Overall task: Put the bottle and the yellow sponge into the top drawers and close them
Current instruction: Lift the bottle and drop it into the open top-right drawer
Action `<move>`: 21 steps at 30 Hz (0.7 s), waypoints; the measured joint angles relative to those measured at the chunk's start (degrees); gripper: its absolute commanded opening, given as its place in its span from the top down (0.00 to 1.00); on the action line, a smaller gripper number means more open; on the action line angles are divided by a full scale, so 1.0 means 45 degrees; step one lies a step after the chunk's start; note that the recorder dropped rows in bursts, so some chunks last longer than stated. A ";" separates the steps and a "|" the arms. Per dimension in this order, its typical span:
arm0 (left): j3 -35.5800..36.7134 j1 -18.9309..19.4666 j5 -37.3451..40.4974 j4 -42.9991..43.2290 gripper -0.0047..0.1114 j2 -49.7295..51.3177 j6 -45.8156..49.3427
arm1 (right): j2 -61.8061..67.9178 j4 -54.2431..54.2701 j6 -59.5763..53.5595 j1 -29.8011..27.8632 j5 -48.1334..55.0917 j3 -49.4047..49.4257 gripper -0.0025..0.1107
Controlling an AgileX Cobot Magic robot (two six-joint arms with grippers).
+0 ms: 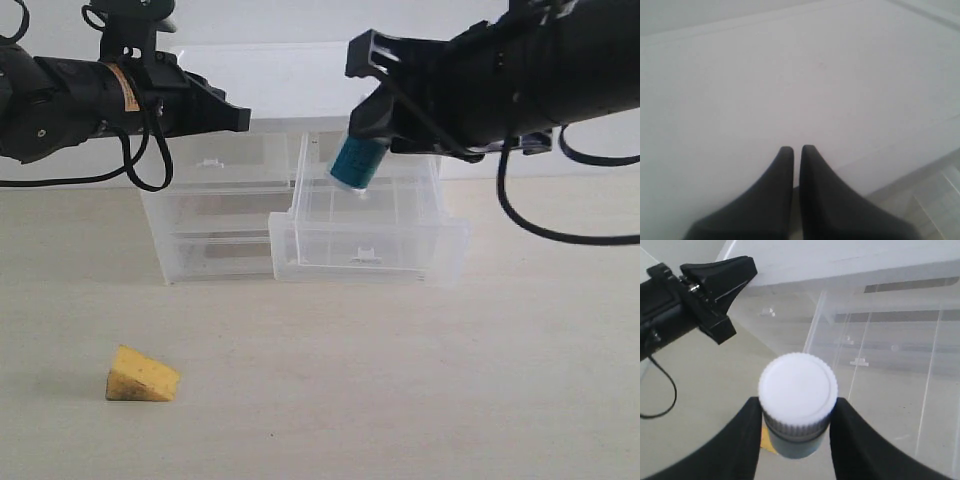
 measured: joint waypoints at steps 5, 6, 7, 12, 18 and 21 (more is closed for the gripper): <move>-0.0012 0.0000 0.0047 0.0000 0.92 -0.0021 0.0000 | 0.1282 0.1880 0.0173 -0.0181 -0.0056 -0.0578 0.98; -0.0032 0.0000 0.0107 0.0000 0.92 -0.0021 0.0000 | 0.1500 0.2233 0.0327 -0.0181 -0.0071 -0.0641 0.98; -0.0042 0.0000 0.0137 0.0000 0.92 -0.0021 0.0000 | 0.1693 0.2520 0.0455 -0.0181 -0.0071 -0.0680 0.98; -0.0062 0.0000 0.0236 0.0000 0.92 -0.0021 0.0000 | 0.2087 0.2944 0.1426 -0.0208 -0.0553 -0.0702 0.94; -0.0071 0.0000 0.0284 -0.0028 0.92 -0.0021 0.0000 | 0.2087 0.3024 0.2134 -0.0768 -0.0416 -0.0733 0.70; -0.0071 0.0000 0.0284 -0.0028 0.92 -0.0021 0.0000 | 0.2087 0.2977 0.2252 -0.1017 -0.0279 -0.0733 0.67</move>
